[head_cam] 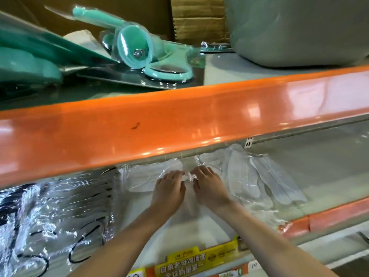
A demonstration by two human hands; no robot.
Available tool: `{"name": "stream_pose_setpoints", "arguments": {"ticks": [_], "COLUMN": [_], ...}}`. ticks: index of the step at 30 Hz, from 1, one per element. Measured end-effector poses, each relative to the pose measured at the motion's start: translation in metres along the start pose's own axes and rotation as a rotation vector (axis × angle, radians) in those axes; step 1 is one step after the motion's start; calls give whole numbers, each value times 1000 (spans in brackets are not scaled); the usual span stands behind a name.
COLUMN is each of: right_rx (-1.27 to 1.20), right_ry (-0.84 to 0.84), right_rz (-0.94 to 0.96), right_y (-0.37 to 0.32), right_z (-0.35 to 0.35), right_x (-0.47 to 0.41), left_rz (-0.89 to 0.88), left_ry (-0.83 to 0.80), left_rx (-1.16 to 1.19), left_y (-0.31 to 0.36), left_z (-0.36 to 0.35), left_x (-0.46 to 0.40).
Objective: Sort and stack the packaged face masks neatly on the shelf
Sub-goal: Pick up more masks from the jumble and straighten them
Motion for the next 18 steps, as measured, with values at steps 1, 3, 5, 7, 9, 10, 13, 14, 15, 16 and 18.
{"name": "stream_pose_setpoints", "arguments": {"ticks": [1, 3, 5, 7, 9, 10, 13, 14, 15, 16, 18], "right_rx": [43, 110, 133, 145, 160, 165, 151, 143, 139, 146, 182], "right_ry": [2, -15, -22, -35, -57, -71, -136, -162, -188, -213, -261], "right_rz": [-18, -73, -122, -164, -209, -232, -296, -315, -327, -328, -319], "right_y": [9, 29, 50, 68, 83, 89, 103, 106, 109, 111, 111], "right_z": [8, 21, 32, 40, 46, 49, 53, 53, 52, 52, 50], "right_x": [2, 7, 13, 20, 26, 29, 35, 38, 39, 41, 41], "left_rz": [-29, -65, -68, -43, 12, 48, 182, 234, 285, 332, 422], "left_ry": [17, 38, 43, 14, -50, -82, -125, -117, -102, -82, -57], "left_rx": [42, 111, 187, 262, 302, 321, 430, 465, 491, 523, 609], "left_y": [16, 48, 74, 93, 107, 112, 120, 120, 119, 118, 116], "left_z": [-2, -6, -13, -22, -37, -44, -60, -64, -66, -68, -70], "left_x": [-3, -7, -10, -12, -14, -15, -14, -14, -14, -14, -14]}}
Point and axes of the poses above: each hand's wrist, its own x-axis away from the middle knuckle, its own z-axis out of the back of the hand, y = z × x, the point moved 5 cm from there along -x, towards the middle knuckle, and after that the axes turned 6 degrees about y, right-handed, at the moved point
